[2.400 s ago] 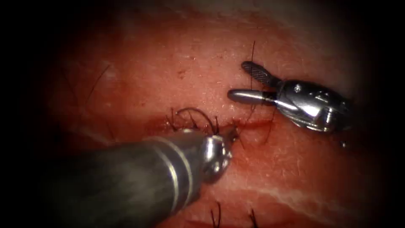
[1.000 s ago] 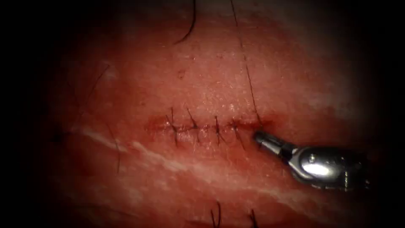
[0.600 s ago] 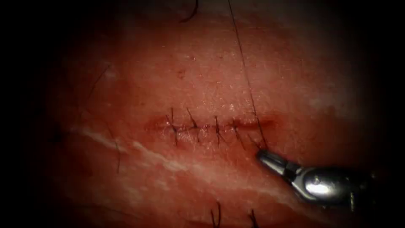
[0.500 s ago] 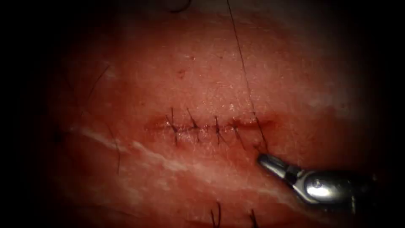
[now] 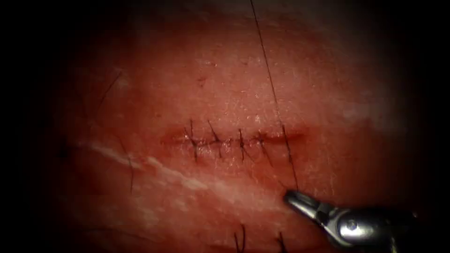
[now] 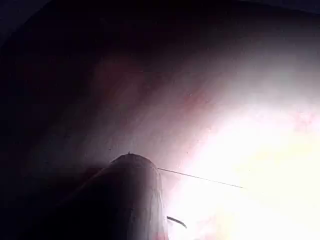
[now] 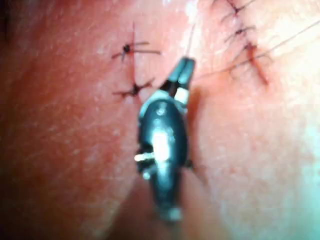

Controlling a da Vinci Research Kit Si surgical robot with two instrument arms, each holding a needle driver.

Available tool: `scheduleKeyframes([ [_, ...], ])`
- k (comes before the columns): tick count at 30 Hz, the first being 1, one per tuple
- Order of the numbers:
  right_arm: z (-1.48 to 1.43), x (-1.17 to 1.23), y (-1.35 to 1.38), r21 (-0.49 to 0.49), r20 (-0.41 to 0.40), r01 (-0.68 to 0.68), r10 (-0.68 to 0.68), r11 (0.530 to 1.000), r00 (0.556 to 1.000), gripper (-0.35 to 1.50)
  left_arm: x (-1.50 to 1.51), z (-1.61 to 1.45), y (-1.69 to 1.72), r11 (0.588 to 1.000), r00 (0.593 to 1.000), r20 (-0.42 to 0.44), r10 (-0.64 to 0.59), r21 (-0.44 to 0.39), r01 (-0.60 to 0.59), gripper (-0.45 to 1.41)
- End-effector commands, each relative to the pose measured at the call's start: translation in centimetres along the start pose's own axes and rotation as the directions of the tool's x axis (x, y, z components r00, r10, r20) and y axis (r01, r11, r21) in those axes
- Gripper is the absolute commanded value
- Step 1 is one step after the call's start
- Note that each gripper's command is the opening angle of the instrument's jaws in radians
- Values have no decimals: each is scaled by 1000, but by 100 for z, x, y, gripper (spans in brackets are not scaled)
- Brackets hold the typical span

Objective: Wound Closure

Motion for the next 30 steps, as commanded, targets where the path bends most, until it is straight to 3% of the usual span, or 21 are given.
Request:
scheduleKeyframes([
  [1, -4, -12, -12, 3, 5, -3, 3, 1000, 1000, -35, 3, 8, 1, 1000, 1000, -1, 0, 0, 0, -45],
  [16, -31, -63, -43, 1, 42, 56, -56, 998, 998, -35, -5, 31, -6, 1000, 1000, -1, -1, 21, 1, -45],
  [30, -32, -77, -53, 4, 58, 53, -53, 999, 997, -35, -12, 44, -4, 999, 1000, 5, 12, 49, -12, -45],
])
